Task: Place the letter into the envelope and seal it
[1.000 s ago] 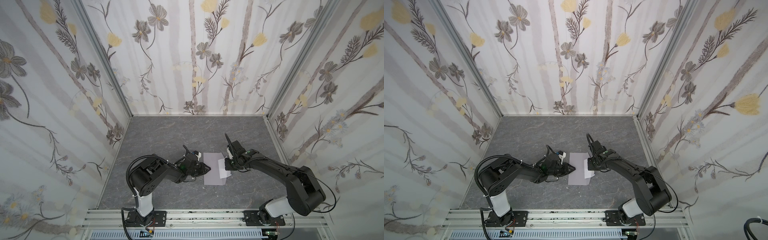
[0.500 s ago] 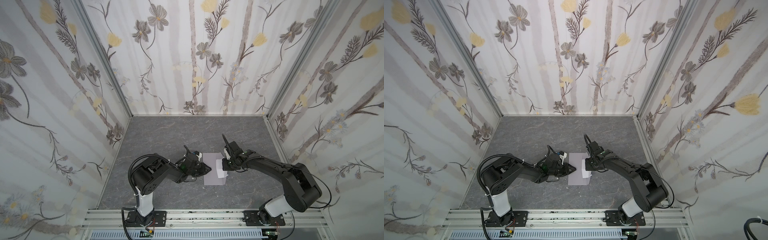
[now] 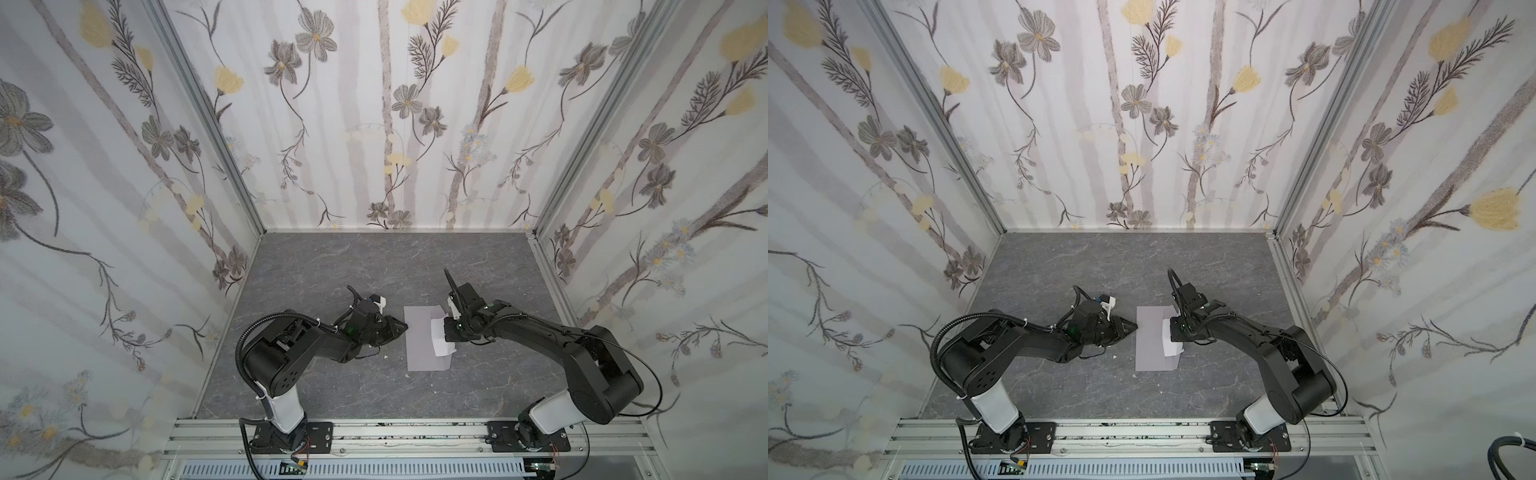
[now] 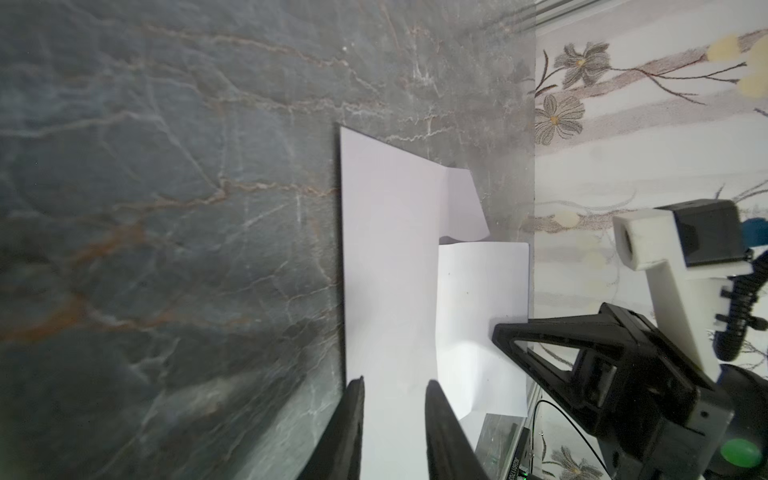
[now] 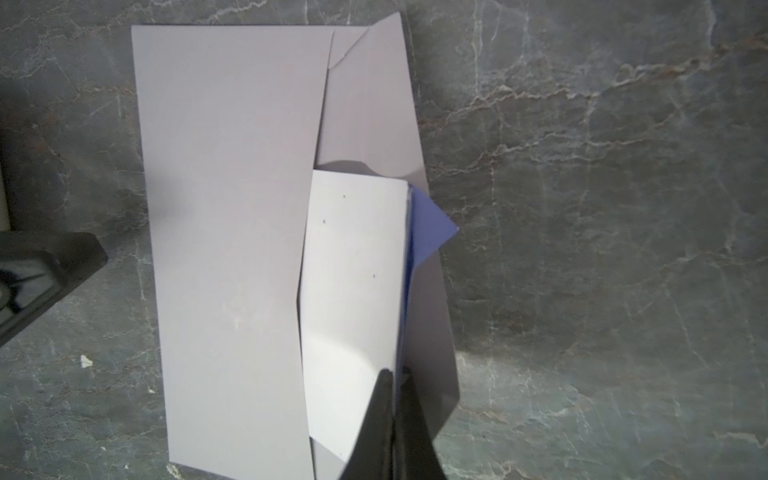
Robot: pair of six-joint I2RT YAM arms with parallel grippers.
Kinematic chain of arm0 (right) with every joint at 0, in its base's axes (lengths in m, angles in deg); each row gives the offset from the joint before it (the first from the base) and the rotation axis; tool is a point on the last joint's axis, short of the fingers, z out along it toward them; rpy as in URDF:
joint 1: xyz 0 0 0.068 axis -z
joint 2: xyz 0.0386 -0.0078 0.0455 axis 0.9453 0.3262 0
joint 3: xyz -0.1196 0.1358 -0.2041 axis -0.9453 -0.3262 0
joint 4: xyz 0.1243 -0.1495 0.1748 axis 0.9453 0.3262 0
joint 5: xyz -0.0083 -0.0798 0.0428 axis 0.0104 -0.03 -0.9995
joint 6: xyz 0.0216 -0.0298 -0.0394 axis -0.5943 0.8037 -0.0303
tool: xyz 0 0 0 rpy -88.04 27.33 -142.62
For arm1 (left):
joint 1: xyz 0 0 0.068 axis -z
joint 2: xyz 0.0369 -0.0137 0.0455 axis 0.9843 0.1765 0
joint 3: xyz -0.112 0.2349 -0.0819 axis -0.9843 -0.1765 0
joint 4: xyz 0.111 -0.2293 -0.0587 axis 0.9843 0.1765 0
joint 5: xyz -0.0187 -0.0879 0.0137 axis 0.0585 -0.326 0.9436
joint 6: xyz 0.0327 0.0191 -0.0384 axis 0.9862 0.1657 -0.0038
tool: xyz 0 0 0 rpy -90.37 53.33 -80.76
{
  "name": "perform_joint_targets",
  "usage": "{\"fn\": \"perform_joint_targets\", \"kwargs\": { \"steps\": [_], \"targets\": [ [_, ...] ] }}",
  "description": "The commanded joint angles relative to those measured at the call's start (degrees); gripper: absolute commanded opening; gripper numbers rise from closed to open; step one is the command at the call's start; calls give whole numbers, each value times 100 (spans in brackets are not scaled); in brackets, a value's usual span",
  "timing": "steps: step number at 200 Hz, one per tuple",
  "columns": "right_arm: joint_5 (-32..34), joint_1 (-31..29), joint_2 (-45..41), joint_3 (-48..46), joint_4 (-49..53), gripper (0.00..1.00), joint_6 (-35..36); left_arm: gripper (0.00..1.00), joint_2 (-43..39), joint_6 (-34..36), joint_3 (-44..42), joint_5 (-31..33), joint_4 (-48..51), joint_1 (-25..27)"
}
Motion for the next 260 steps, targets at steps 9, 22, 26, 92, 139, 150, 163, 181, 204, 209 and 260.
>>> {"fn": "perform_joint_targets", "kwargs": {
  "steps": [9, 22, 26, 92, 139, 150, 163, 181, 204, 209, 260],
  "targets": [
    [76, -3, 5, 7, -113, 0, -41, 26, 182, -69, -1, 28, 95, -27],
    [85, -4, 6, 21, -113, 0, -40, 26, 277, -92, 20, -2, 99, -29],
    [85, -8, 5, 24, -113, 0, -42, 26, 305, -96, 28, -10, 106, -22],
    [25, -4, 66, 30, -200, 0, -64, 25, 575, -174, 273, -143, 99, 255],
    [-33, -7, 101, 25, -323, 0, -94, 24, 642, -202, 311, -144, 100, 331],
    [-71, -15, 118, 25, -354, 0, -97, 24, 645, -208, 317, -137, 99, 333],
    [-98, -13, 137, 11, -384, 0, -112, 24, 654, -210, 337, -135, 99, 332],
    [-133, -30, 138, -23, -444, 0, -125, 24, 673, -219, 365, -139, 99, 340],
    [-166, -38, 153, -32, -519, 0, -140, 24, 705, -219, 399, -152, 99, 340],
    [-170, -42, 161, -36, -540, 0, -151, 24, 716, -219, 401, -152, 99, 352],
    [-223, -90, 324, 24, -666, 0, -163, 24, 767, -210, 478, -196, 99, 351]
  ]
}}
